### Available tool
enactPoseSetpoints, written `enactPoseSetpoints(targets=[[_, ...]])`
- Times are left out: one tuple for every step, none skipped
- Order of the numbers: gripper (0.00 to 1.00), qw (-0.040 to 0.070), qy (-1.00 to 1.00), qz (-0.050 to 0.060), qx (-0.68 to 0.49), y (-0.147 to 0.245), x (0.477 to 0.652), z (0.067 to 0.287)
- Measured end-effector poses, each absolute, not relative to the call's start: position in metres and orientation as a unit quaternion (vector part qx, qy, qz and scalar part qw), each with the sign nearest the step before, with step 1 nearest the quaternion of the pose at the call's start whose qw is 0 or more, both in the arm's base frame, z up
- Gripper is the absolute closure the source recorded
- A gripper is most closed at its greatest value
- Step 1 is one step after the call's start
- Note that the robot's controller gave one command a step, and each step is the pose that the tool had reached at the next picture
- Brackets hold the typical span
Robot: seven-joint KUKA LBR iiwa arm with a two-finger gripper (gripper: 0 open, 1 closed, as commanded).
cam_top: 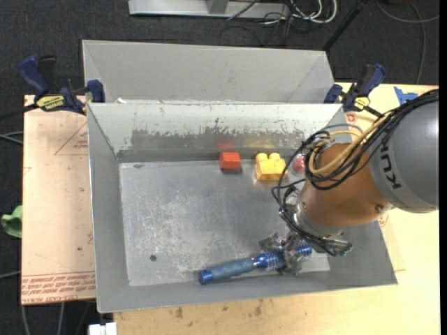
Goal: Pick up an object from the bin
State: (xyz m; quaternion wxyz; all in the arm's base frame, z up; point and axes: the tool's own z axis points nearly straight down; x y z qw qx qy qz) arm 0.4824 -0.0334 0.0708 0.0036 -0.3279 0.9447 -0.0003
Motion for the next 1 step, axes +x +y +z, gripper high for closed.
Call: enactPoseSetpoints(targets=[[1.00, 0.005, 0.938, -0.002, -0.347, -0.0151, 0.4960, 0.3251]])
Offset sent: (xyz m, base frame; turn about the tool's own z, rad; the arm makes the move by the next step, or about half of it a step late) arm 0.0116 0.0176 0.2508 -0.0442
